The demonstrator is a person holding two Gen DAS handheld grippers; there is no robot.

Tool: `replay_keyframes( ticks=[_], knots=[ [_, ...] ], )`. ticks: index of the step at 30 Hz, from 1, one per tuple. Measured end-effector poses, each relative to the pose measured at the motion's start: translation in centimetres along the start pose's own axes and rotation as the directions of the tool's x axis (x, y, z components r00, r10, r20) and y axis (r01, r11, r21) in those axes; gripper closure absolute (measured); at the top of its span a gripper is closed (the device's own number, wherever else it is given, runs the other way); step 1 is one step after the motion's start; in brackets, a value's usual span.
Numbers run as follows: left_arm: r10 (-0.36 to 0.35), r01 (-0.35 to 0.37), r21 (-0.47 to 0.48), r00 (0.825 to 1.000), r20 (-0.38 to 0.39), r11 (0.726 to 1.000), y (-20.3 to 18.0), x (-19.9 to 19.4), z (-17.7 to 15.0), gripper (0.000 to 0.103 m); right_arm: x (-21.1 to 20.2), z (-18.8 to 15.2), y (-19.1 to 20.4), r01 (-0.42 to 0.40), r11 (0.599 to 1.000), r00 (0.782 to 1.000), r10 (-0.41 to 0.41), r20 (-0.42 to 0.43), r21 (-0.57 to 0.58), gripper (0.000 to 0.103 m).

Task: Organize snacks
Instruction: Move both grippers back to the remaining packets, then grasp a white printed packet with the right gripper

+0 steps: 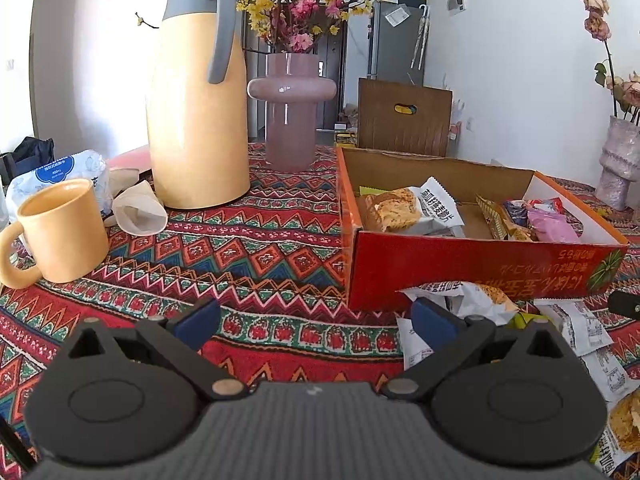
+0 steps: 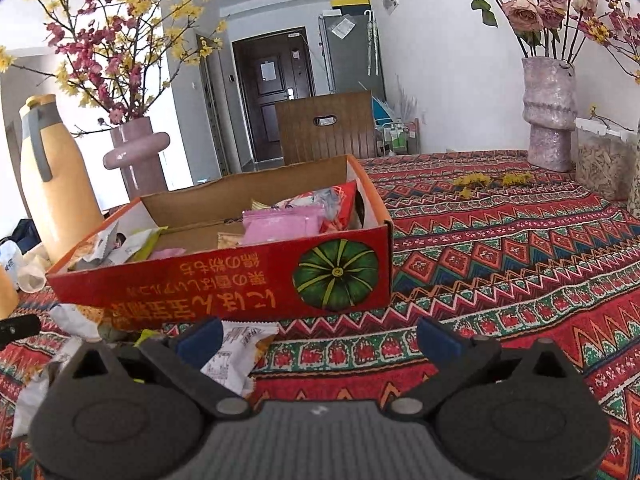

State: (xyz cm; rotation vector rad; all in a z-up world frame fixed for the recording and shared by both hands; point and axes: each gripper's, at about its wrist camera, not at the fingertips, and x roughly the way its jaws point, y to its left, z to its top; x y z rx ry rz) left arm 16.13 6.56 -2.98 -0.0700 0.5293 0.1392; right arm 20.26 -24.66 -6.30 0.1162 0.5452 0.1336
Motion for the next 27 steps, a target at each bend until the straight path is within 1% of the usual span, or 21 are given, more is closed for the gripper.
replay_keyframes(
  ticks=[7,10,15,22,24,26,27],
  knots=[
    [-0.008,0.008,-0.016,1.0,0.009,1.0,0.2,-0.3,0.0,0.0,-0.1,0.1,0.3,0.02,1.0,1.0,-0.02,-0.002,-0.004,0.0],
    [-0.013,0.013,-0.021,1.0,0.003,1.0,0.3,-0.2,0.0,0.0,-0.7,0.3,0.4,0.006,1.0,1.0,-0.006,-0.001,0.014,0.0],
    [-0.018,0.017,-0.03,1.0,-0.004,0.999,0.4,-0.1,0.0,0.0,-0.4,0.3,1.8,-0.026,1.0,0.999,0.025,-0.042,-0.009,0.0],
    [-0.02,0.02,-0.037,1.0,-0.007,0.999,0.5,0.0,0.0,0.0,1.4,0.8,4.3,-0.029,0.998,0.991,0.021,-0.129,-0.064,0.0],
    [-0.019,0.019,-0.04,1.0,-0.006,0.999,0.5,0.0,0.0,0.0,2.1,1.0,4.9,-0.013,0.997,0.99,0.001,-0.144,-0.08,0.003],
    [-0.023,0.022,-0.043,1.0,-0.006,0.999,0.6,-0.1,0.0,0.0,2.8,1.1,5.2,-0.016,0.996,0.986,0.002,-0.169,-0.087,0.011],
    [-0.024,0.024,-0.044,1.0,-0.005,0.999,0.6,-0.1,0.0,0.0,3.0,1.2,5.4,-0.023,0.996,0.984,0.007,-0.18,-0.088,0.014]
  ],
)
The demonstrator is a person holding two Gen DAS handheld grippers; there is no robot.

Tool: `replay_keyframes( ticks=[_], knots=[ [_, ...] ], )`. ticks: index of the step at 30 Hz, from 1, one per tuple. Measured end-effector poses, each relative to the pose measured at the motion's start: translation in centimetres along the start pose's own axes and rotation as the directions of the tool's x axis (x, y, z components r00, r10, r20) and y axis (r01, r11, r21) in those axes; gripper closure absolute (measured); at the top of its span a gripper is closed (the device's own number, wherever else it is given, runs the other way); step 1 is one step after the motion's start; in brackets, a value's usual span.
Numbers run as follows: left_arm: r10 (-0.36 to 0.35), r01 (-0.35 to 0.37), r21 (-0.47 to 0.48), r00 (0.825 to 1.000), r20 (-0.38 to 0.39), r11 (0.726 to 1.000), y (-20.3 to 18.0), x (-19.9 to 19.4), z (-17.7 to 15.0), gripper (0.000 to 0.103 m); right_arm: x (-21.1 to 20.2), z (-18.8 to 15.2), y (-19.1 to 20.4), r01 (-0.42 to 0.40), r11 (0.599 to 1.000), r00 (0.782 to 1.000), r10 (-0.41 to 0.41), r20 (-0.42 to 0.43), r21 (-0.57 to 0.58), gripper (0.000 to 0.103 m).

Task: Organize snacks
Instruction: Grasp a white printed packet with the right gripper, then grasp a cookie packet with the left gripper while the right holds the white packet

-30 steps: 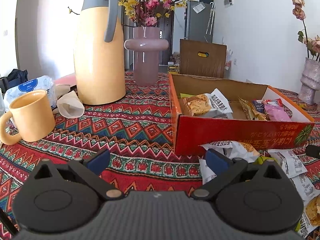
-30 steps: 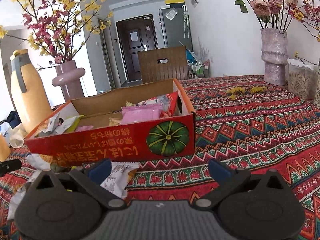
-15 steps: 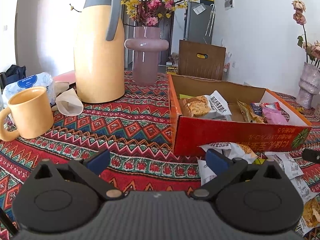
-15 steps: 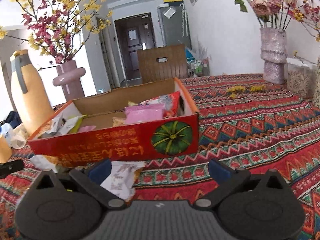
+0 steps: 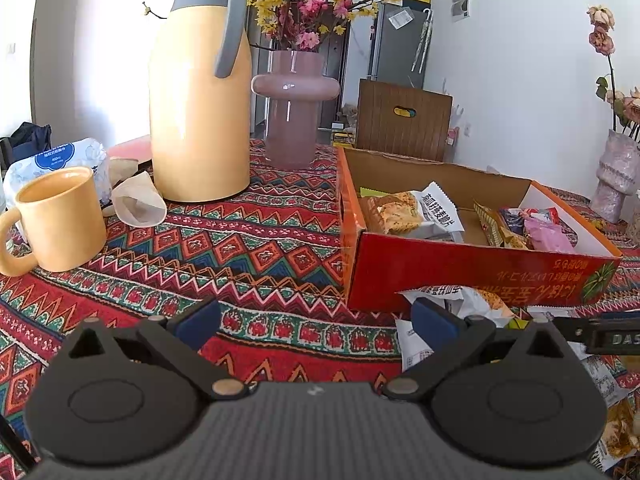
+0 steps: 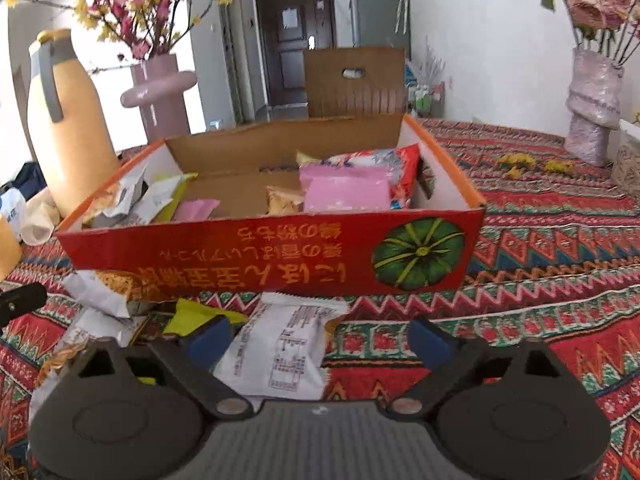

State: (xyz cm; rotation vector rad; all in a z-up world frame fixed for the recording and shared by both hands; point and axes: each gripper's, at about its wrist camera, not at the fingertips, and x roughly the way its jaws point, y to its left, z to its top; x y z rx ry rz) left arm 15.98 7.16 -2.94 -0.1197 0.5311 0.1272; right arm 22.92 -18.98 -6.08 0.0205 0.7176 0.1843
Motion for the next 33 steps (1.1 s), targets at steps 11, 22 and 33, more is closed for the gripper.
replay_keyframes(
  ticks=[11,22,33],
  knots=[
    [-0.008,0.008,-0.012,1.0,-0.004,1.0,0.2,0.0,0.0,0.0,1.2,-0.2,1.3,0.014,0.998,1.0,-0.015,-0.027,-0.062,0.05],
    [-0.009,0.009,-0.012,1.0,-0.015,1.0,0.1,0.1,0.0,0.0,-2.9,-1.1,-0.2,-0.005,1.0,0.994,0.006,0.109,-0.007,0.061],
    [-0.214,0.216,0.044,0.975,-0.06,0.975,-2.1,-2.7,-0.4,0.0,-5.9,-2.6,-2.8,-0.021,0.997,0.987,0.009,0.161,0.073,0.061]
  ],
)
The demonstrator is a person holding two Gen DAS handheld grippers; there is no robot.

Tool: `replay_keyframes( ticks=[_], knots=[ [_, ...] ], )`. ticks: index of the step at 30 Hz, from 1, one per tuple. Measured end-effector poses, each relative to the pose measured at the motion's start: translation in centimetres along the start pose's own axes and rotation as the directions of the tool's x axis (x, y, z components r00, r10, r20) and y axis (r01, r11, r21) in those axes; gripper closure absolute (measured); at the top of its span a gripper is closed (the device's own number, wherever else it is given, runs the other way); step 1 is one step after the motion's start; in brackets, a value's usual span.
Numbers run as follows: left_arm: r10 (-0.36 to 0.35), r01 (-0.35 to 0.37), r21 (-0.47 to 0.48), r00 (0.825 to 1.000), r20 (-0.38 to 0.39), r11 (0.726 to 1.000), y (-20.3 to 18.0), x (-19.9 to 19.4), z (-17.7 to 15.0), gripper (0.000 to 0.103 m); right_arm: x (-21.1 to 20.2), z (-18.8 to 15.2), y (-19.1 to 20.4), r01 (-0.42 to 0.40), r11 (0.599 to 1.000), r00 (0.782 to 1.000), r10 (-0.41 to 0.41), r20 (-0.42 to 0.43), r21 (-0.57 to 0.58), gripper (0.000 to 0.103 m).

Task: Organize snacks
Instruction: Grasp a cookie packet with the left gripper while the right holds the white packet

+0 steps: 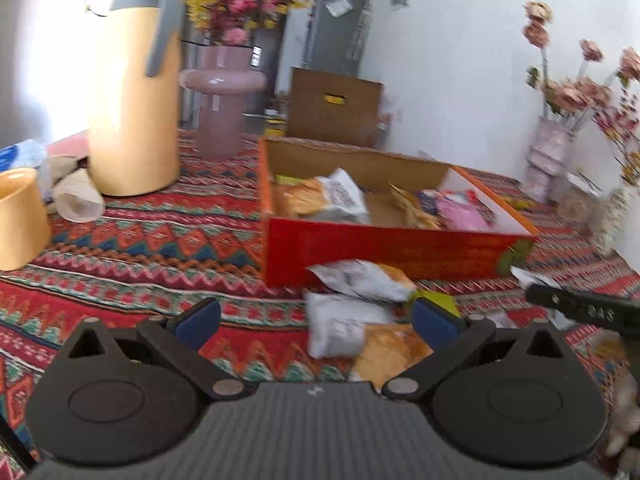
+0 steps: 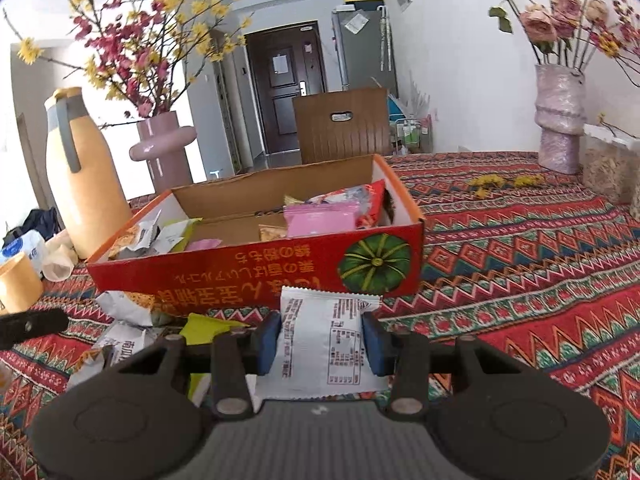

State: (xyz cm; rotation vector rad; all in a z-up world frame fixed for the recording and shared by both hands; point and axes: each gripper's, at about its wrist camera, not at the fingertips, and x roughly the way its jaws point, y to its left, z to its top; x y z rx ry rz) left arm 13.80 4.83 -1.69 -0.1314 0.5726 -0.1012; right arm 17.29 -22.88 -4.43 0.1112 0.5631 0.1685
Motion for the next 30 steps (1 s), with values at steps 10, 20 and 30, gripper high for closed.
replay_keyframes(
  ticks=[10,20,30],
  knots=[
    [-0.078,0.074,-0.05,0.993,-0.083,0.996,-1.2,1.6,-0.7,0.007,-1.4,-0.5,-1.4,-0.008,0.999,1.0,0.007,0.02,0.036,0.06],
    [-0.149,0.135,-0.105,0.98,-0.131,0.985,-1.2,2.2,-1.0,0.054,-2.1,-1.1,-2.6,-0.011,0.998,1.0,0.01,0.024,0.064,0.06],
    [-0.099,0.092,-0.071,0.991,-0.092,0.993,-1.7,0.4,-0.4,0.059,-2.7,-1.4,-3.0,-0.029,0.997,0.999,0.027,0.031,0.076,0.06]
  ],
)
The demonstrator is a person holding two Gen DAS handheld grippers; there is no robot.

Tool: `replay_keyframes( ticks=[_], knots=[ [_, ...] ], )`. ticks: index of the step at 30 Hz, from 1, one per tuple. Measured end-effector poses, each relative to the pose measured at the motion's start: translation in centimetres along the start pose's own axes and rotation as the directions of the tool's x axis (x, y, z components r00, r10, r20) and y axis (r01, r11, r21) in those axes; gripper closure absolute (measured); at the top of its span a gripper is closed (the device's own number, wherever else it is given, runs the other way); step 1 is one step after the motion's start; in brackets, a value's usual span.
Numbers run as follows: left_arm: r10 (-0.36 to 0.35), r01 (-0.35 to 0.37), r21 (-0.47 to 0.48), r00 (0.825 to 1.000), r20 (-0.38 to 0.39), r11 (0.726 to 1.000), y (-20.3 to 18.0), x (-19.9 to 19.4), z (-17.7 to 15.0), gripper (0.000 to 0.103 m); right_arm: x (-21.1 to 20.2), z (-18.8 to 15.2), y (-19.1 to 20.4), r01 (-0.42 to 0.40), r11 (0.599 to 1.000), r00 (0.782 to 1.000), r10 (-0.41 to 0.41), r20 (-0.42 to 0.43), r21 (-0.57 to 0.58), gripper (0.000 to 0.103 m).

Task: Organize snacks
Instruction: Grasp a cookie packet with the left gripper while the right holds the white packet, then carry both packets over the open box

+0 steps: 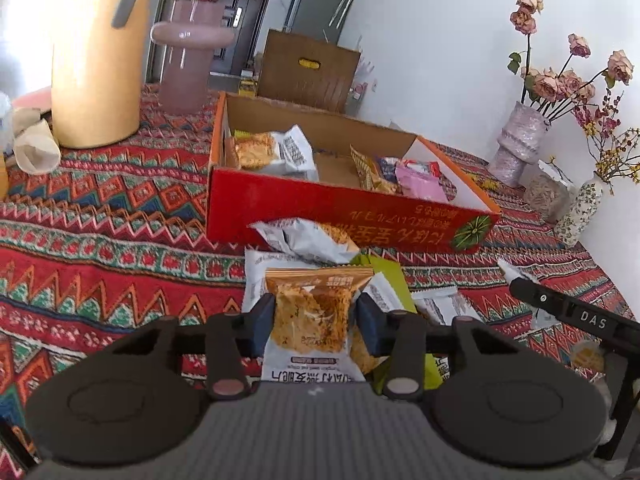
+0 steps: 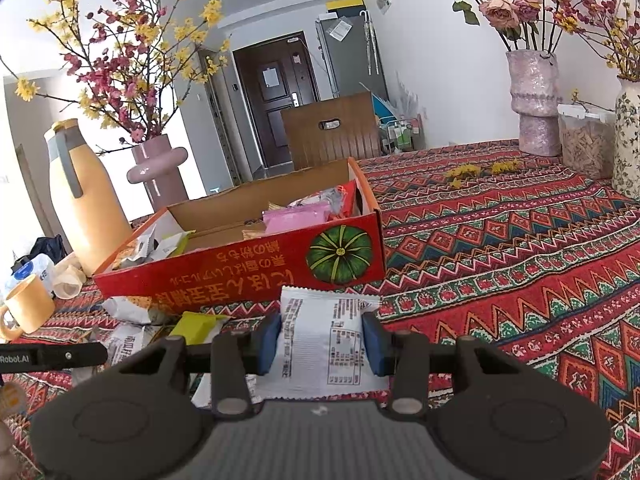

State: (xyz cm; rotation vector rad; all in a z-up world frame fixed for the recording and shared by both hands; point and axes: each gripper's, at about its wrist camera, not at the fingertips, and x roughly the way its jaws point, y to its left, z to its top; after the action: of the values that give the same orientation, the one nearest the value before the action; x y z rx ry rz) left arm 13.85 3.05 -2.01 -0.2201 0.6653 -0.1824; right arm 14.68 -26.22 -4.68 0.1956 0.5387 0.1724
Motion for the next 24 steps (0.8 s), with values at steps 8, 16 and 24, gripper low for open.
replay_keyframes(
  ticks=[8,16,24],
  knots=[
    [0.032,-0.034,0.037,0.997,0.066,0.999,-0.7,-1.6,1.3,0.059,0.0,0.3,0.2,-0.011,1.0,1.0,0.011,0.008,-0.006,0.06],
    [0.057,-0.066,0.061,0.988,0.146,0.996,-1.6,-2.7,4.0,0.059,0.4,1.6,1.3,-0.022,0.999,0.999,0.023,0.034,-0.043,0.06],
    [0.083,-0.1,0.079,0.977,0.198,0.992,-2.6,-2.2,7.1,0.059,1.4,4.1,2.5,-0.051,0.996,0.995,0.057,0.082,-0.072,0.06]
  ],
)
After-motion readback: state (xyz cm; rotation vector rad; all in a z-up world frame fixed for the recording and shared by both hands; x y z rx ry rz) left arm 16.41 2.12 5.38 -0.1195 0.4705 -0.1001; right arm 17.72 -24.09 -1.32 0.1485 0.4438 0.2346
